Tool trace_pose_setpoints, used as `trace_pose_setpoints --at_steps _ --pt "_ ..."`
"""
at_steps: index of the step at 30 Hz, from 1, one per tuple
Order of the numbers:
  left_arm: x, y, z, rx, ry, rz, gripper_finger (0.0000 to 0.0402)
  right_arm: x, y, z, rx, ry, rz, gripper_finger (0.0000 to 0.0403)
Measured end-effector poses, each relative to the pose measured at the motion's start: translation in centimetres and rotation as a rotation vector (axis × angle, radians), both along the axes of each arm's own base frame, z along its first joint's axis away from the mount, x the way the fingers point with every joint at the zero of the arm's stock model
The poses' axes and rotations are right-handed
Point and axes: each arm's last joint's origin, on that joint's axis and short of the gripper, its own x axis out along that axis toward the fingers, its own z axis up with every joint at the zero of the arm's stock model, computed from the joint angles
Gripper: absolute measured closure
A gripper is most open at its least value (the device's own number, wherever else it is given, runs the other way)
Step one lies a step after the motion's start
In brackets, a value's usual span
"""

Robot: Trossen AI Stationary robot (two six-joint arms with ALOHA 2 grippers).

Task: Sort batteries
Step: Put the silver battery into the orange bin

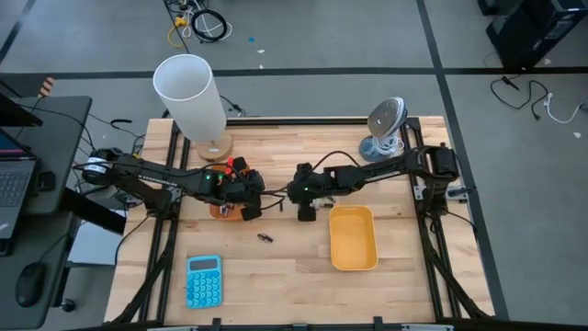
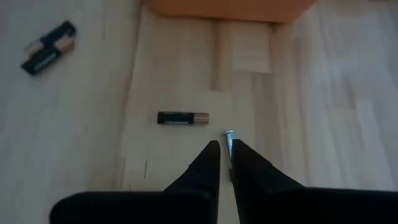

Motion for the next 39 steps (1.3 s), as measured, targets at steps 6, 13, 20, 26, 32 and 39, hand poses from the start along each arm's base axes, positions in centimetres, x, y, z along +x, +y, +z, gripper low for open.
trace_pose_setpoints --at_steps 6,13,20,26,32,39 --pt "0.0 0.0 0.0 0.0 -0.001 0.0 0.0338 0.6 -0.7 -3.3 -0.005 0.072 -0.001 0.0328" --pt "0.0 0.0 0.0 0.0 -0.003 0.0 0.0338 1.0 -1.5 -4.3 0.005 0.053 -0.038 0.0279" --pt "0.0 0.0 0.0 0.0 -0.003 0.0 0.0338 0.8 -2.2 -4.4 0.009 0.072 -0.058 0.0263" --pt "0.1 0.0 0.0 -0.001 -0.006 0.0 0.0338 0.5 -2.4 -4.5 0.049 0.098 -0.075 0.0275" --pt "0.2 0.0 0.1 -0.003 -0.023 0.0 0.0338 0.4 -2.6 -4.6 0.066 0.112 -0.092 0.0309" --pt "0.2 0.0 0.1 -0.003 -0.023 0.0 0.0338 0.3 -2.7 -4.6 0.062 0.115 -0.093 0.0386"
